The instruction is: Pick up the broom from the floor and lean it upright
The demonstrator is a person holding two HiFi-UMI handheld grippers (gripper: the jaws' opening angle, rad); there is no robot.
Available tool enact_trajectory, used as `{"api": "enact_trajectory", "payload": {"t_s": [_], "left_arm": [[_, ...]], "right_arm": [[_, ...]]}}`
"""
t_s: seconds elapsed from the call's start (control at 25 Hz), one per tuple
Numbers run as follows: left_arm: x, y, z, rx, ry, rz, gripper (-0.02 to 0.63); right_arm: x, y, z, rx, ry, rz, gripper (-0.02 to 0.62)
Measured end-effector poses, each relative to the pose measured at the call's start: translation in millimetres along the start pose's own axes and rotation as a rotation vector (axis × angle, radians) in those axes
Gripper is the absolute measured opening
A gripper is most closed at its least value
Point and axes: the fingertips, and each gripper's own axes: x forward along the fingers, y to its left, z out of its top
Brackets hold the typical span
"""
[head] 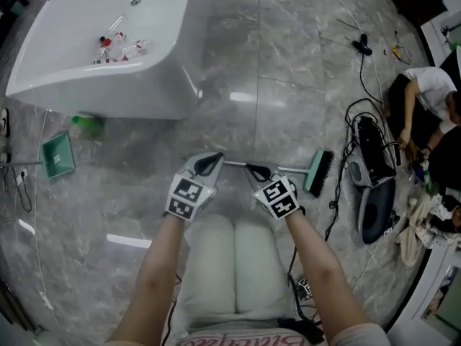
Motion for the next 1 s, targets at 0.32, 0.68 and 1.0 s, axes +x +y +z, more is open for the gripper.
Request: {"api": "enact_trajectory", "payload": {"t_s": [0.32, 0.68, 1.0], "left_arm": [[74.8, 56.5, -96.4, 0.048, 0.071, -0.08, -0.002], [127.0, 70.7, -174.8, 0.139, 0.294, -0.167, -0.002], [134.2, 64.6, -166.9, 0.161, 0.295, -0.207, -0.002]], "right_arm": [[128.8, -39.5, -130.4, -0.064, 0.284, 0.058, 0.052], [185.9, -47.7, -214.5, -0.348, 0.549, 0.129, 0.11], [196.1, -56.1, -232.7, -0.555, 0.644, 0.161, 0.083]]}}
